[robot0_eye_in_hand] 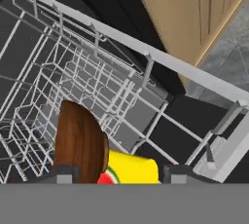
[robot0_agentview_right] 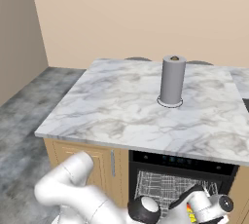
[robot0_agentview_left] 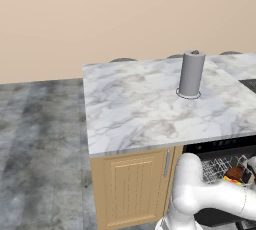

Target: Pick up the cup and bowl from the counter, place them in the dishwasher, and close the dishwasher door.

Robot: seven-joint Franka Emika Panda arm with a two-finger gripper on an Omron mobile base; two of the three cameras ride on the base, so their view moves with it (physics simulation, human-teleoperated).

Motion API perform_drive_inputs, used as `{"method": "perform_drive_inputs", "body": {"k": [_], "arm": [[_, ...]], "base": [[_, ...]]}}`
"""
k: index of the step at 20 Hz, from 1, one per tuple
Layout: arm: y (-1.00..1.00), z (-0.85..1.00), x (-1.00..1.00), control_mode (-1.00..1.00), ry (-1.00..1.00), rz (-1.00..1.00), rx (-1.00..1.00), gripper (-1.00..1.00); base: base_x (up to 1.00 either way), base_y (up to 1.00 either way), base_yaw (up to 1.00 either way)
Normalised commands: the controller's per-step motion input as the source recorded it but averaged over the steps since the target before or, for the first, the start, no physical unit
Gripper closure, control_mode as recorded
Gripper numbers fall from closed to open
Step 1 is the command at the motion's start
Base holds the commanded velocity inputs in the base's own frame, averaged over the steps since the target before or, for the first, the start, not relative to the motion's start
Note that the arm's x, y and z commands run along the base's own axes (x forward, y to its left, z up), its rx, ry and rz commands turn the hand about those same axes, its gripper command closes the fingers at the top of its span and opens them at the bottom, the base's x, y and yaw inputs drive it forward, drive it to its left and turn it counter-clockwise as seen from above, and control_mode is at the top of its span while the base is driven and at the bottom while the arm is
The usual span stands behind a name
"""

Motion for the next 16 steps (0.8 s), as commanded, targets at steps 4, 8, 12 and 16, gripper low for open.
{"method": "perform_drive_inputs", "body": {"k": [4, 8, 12, 16], "arm": [[-0.14, -0.04, -0.33, -1.00, -0.16, 0.00, 0.00, -1.00], [-0.01, 0.06, -0.02, -1.00, -0.12, 0.00, 0.01, -1.00], [0.00, 0.30, 0.00, -1.00, -0.07, -0.06, 0.04, -1.00], [0.18, 0.31, 0.00, -1.00, -0.02, -0.10, 0.06, -1.00]], "base": [[0.00, 0.00, 0.00], [0.00, 0.00, 0.00], [0.00, 0.00, 0.00], [0.00, 0.00, 0.00]]}}
